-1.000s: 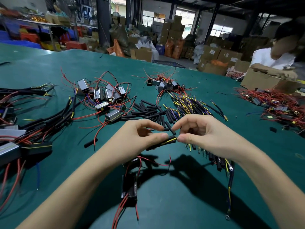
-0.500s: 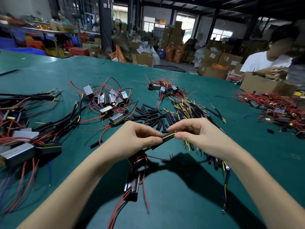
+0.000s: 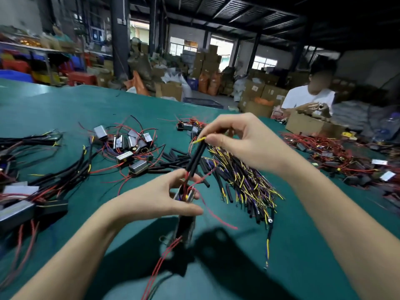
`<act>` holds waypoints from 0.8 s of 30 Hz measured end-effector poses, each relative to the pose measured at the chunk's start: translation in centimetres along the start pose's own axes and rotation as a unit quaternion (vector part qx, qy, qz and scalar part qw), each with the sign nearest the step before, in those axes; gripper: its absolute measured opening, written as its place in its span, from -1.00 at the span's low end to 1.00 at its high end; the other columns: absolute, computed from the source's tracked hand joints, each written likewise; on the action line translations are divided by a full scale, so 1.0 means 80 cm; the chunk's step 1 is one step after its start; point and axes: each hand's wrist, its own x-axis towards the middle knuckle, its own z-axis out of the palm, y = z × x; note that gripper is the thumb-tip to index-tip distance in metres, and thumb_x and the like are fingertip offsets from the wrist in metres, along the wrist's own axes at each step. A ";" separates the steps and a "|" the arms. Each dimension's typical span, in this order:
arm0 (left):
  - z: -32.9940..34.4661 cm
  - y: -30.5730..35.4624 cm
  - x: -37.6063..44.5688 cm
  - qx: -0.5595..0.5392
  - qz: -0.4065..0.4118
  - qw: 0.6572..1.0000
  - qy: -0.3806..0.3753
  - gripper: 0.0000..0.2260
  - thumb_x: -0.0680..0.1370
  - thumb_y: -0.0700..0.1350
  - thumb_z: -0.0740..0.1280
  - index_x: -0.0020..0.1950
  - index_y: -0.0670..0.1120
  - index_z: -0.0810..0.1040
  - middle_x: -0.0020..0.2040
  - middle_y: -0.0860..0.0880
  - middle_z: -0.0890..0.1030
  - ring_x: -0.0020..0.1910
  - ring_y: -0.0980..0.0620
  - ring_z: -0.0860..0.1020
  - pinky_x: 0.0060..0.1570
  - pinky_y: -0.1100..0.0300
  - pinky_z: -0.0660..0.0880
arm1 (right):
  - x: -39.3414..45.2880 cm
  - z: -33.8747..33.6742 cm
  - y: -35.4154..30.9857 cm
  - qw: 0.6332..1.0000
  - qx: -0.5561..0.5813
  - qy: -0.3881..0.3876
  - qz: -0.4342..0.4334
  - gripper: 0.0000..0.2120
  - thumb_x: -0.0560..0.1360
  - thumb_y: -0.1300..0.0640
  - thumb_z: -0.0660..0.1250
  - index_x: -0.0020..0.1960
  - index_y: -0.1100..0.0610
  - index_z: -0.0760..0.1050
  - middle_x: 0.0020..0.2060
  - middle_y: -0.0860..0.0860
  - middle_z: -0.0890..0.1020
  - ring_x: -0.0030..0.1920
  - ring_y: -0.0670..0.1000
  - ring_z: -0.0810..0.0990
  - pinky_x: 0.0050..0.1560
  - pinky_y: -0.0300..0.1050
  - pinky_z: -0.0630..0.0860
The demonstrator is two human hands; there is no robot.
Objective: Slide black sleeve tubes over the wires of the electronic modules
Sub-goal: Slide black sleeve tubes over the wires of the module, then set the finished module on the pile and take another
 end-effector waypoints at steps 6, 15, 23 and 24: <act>-0.035 0.003 -0.065 -0.168 0.037 0.979 0.114 -0.45 0.31 -0.10 0.58 0.23 0.09 0.45 -0.08 -0.04 0.66 -0.06 -0.14 0.67 -0.06 0.13 0.60 | 0.066 0.030 -0.034 0.992 0.102 0.037 -0.063 -0.91 0.53 0.26 0.34 -0.05 0.12 0.60 -0.24 0.05 0.62 -0.23 -0.06 0.50 -0.17 -0.19 0.43; -0.159 0.009 -0.170 0.303 -0.155 0.868 0.362 -0.70 0.37 -0.10 0.50 0.03 0.08 0.49 -0.23 -0.04 0.56 -0.33 -0.04 0.52 -0.31 0.16 0.39 | 0.135 0.168 -0.026 0.957 -0.209 -0.027 -0.201 -0.87 0.54 0.17 0.32 0.05 0.08 0.59 -0.14 -0.09 0.63 -0.03 0.01 0.40 0.08 -0.02 0.20; -0.135 -0.008 -0.164 0.532 -0.322 0.706 0.340 -0.62 0.51 0.23 0.22 0.14 -0.02 0.33 0.10 -0.10 0.50 0.08 -0.17 0.53 -0.11 0.05 0.42 | 0.196 0.262 -0.020 0.888 -0.378 -0.090 -0.247 -0.77 0.54 0.31 0.14 0.16 0.16 0.42 -0.01 0.08 0.58 0.03 0.16 0.54 -0.08 0.00 0.37; -0.131 -0.009 -0.161 0.571 -0.335 0.670 0.335 -0.58 0.52 0.27 0.18 0.15 -0.03 0.32 0.12 -0.09 0.47 0.13 -0.14 0.50 -0.05 0.05 0.42 | 0.196 0.271 -0.017 0.900 -0.358 -0.102 -0.229 -0.79 0.55 0.30 0.14 0.14 0.18 0.42 -0.02 0.10 0.59 0.02 0.18 0.54 -0.10 0.04 0.38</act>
